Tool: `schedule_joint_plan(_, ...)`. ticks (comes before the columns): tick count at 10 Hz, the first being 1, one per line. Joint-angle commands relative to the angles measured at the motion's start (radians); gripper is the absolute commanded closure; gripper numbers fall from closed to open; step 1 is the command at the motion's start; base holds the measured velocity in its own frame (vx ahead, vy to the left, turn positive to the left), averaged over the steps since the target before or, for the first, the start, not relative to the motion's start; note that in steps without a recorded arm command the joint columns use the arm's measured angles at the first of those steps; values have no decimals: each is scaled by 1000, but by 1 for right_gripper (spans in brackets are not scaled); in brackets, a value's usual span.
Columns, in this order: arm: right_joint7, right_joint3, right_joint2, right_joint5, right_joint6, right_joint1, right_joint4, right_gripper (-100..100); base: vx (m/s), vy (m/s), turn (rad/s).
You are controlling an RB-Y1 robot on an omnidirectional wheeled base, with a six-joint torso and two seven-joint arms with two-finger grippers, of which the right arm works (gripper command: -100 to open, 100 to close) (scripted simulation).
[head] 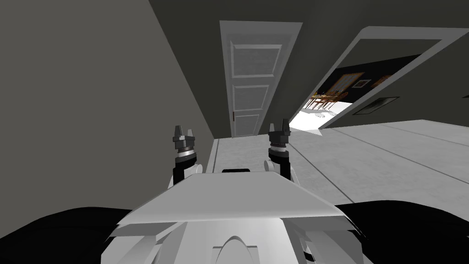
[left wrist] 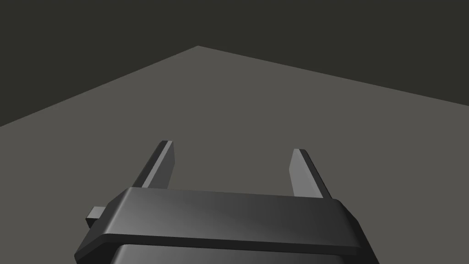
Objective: Pull the door open
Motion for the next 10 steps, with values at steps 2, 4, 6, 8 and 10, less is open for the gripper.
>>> schedule_joint_plan(2,-42,8,-19,-14,-10,-4,36,-100,137,13,24)
schedule_joint_plan(4,-87,16,-37,-30,-22,-9,75,-100,183,48,23)
schedule_joint_plan(6,-123,23,-50,-43,-30,-13,106,-100,175,60,25)
schedule_joint_plan(8,-162,30,-63,-56,-40,-17,140,-100,132,46,25)
schedule_joint_plan(10,-207,39,-77,-72,-51,-21,178,-100,142,34,24)
